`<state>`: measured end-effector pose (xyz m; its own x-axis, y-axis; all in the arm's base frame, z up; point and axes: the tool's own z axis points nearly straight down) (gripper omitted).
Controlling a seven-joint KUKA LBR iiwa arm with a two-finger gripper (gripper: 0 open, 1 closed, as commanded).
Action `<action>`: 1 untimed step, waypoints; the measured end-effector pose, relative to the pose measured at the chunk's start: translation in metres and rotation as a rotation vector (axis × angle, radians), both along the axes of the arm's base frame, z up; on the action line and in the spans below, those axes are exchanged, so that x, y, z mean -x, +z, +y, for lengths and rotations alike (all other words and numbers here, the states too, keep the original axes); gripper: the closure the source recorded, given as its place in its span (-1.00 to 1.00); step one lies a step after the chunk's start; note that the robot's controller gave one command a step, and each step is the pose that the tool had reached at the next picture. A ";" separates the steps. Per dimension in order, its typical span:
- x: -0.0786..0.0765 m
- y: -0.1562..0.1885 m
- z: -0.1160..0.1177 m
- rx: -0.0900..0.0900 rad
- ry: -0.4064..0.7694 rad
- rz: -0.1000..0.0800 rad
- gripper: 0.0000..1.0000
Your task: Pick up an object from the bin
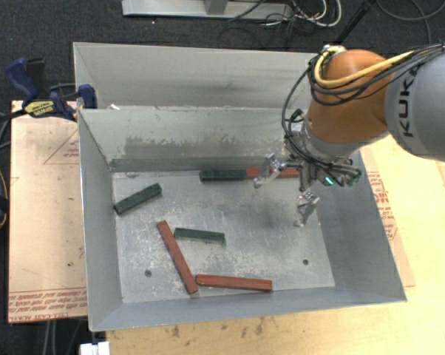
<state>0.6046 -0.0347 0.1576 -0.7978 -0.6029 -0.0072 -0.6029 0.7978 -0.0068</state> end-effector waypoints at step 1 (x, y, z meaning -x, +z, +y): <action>0.015 -0.069 0.047 -0.004 -0.232 0.005 -1.00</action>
Offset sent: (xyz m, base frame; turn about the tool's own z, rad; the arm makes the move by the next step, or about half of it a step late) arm -0.0358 0.0469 -0.0876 -0.0786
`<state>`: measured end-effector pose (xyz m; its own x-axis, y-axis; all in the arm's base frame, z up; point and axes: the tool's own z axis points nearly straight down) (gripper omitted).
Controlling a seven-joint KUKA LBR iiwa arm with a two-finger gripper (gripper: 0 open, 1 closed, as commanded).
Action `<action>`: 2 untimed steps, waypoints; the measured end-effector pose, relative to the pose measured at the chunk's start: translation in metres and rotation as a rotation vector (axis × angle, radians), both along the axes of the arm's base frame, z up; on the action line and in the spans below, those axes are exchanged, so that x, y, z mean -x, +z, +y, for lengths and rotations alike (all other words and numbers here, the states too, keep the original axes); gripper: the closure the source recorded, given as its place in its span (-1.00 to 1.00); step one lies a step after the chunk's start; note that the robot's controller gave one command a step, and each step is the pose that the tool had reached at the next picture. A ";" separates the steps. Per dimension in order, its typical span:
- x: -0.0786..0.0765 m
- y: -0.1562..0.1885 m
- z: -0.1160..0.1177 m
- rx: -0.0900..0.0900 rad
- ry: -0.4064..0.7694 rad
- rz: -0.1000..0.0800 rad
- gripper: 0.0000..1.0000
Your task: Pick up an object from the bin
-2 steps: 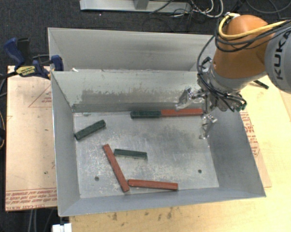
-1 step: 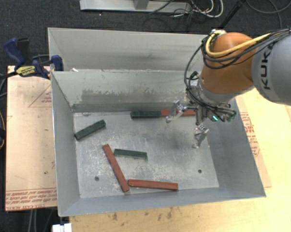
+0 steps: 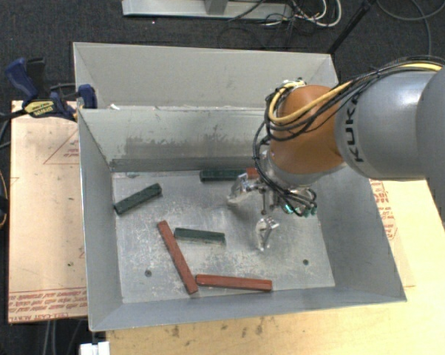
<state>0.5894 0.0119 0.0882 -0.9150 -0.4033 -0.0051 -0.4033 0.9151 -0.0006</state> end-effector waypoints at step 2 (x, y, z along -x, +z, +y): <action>-0.026 -0.010 0.073 -0.003 -0.107 -0.014 1.00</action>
Offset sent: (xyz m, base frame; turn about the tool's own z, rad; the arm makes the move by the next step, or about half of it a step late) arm 0.0200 0.0721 -0.0182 0.1075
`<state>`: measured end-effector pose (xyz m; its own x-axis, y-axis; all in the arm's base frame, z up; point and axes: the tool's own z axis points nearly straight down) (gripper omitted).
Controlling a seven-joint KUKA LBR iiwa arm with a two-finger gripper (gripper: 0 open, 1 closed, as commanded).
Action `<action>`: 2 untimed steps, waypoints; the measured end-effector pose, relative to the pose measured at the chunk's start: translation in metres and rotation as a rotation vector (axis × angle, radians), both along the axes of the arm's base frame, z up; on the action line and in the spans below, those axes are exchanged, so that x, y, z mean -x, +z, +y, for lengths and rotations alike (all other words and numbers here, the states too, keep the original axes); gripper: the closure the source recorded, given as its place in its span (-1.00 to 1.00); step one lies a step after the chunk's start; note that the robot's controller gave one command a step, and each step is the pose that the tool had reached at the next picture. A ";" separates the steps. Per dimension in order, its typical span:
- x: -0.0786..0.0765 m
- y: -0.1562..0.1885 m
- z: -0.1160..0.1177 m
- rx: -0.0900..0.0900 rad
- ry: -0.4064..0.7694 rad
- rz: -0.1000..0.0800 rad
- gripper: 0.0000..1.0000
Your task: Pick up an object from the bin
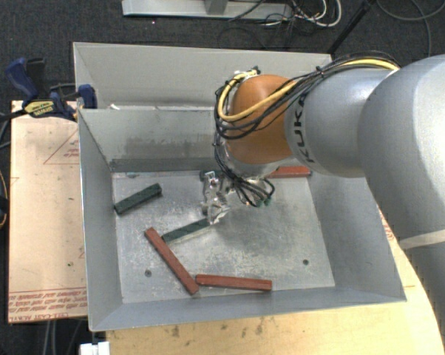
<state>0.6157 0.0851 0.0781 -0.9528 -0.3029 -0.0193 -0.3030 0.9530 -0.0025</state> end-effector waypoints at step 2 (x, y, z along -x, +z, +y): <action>0.002 -0.003 0.000 0.001 0.001 0.007 -1.00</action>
Offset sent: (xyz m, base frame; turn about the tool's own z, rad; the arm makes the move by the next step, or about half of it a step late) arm 0.0000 0.0000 0.0000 0.0000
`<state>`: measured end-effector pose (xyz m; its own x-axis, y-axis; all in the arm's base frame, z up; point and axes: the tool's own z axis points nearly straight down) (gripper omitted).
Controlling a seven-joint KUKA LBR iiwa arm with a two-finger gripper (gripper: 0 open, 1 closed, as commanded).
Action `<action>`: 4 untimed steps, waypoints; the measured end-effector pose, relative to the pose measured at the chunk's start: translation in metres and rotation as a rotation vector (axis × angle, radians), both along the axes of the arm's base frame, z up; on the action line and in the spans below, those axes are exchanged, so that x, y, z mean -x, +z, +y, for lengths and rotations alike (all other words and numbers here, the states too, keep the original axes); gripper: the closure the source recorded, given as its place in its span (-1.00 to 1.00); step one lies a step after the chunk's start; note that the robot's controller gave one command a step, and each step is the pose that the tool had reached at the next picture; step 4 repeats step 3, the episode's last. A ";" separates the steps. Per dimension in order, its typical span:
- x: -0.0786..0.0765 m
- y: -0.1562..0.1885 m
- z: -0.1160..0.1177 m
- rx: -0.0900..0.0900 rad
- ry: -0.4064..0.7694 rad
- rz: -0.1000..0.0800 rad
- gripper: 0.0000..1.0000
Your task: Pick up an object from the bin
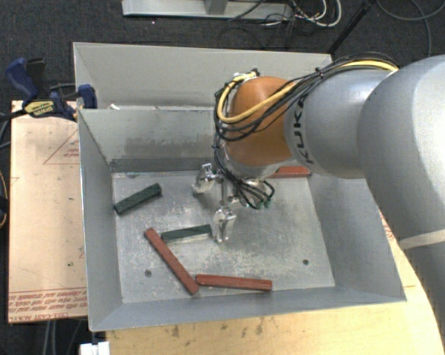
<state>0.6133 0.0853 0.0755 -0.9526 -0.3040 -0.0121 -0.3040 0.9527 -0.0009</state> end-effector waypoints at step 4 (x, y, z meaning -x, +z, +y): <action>0.038 0.206 0.005 0.002 0.146 0.011 1.00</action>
Offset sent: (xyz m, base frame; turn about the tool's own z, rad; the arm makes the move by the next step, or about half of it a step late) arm 0.0000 0.0000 0.0000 0.0000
